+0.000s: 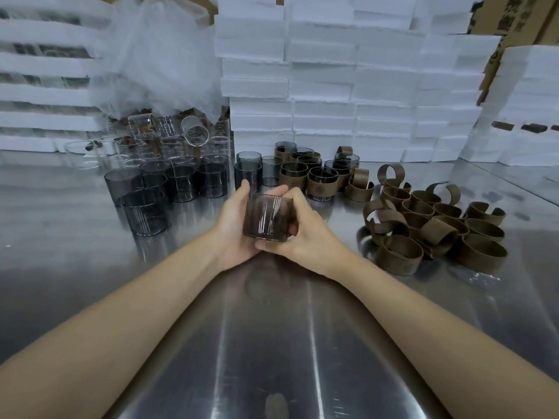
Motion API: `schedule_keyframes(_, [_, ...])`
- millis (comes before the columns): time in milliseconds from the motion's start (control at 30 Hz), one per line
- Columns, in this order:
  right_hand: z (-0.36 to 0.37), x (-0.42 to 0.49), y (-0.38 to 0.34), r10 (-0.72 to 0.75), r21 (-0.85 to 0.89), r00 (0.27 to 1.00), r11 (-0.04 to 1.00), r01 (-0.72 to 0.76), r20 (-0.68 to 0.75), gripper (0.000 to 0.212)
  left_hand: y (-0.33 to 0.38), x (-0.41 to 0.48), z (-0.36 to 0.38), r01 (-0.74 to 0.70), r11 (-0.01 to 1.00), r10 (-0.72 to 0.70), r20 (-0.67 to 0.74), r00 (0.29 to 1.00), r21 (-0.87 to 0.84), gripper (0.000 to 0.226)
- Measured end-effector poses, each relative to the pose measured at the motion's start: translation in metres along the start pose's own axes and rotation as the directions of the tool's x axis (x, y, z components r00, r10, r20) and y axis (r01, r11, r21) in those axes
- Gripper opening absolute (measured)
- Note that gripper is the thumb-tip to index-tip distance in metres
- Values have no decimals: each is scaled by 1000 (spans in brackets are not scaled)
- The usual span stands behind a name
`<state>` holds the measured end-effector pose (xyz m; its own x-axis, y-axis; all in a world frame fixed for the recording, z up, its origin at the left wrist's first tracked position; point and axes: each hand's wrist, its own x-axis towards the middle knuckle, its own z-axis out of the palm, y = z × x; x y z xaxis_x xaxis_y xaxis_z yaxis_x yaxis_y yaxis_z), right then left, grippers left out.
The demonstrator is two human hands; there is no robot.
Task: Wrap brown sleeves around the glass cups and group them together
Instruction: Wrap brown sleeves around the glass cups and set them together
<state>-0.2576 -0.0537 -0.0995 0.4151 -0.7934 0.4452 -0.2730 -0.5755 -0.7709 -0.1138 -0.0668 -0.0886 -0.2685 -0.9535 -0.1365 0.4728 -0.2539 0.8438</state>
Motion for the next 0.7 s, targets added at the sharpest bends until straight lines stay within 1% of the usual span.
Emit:
schedule_keyframes(100, [-3, 0, 0, -7, 14, 999, 1000, 7, -37, 50, -6, 3, 3, 42, 998, -41, 22, 999, -40, 85])
schedule_keyframes(167, [-4, 0, -1, 21, 42, 1000, 999, -20, -16, 51, -10, 6, 2, 13, 1000, -13, 9, 1000, -13, 84])
schedule_keyframes(233, [-2, 0, -2, 37, 27, 999, 999, -37, 4, 53, -11, 7, 2, -30, 1000, 30, 8, 1000, 7, 81])
schedule_keyframes(333, [3, 2, -3, 37, 36, 997, 999, -34, -61, 55, -12, 8, 1, -102, 994, 101, 26, 995, 26, 83])
schedule_keyframes(400, [3, 4, -3, 49, 39, 992, 998, -45, -113, 61, -13, 7, 1, -147, 986, 145, 33, 989, 77, 82])
schedule_keyframes(533, [1, 8, 2, 66, -3, 986, 998, -67, -154, 66, -16, 4, 7, -218, 956, 220, 11, 975, 197, 80])
schedule_keyframes(633, [-1, 12, 3, 98, 38, 958, 995, -92, -268, 70, -19, 0, 14, -260, 909, 241, 98, 966, 326, 78])
schedule_keyframes(700, [-6, 12, 4, 104, 33, 938, 995, -98, -331, 69, -23, -3, 17, -303, 848, 249, 178, 952, 436, 64])
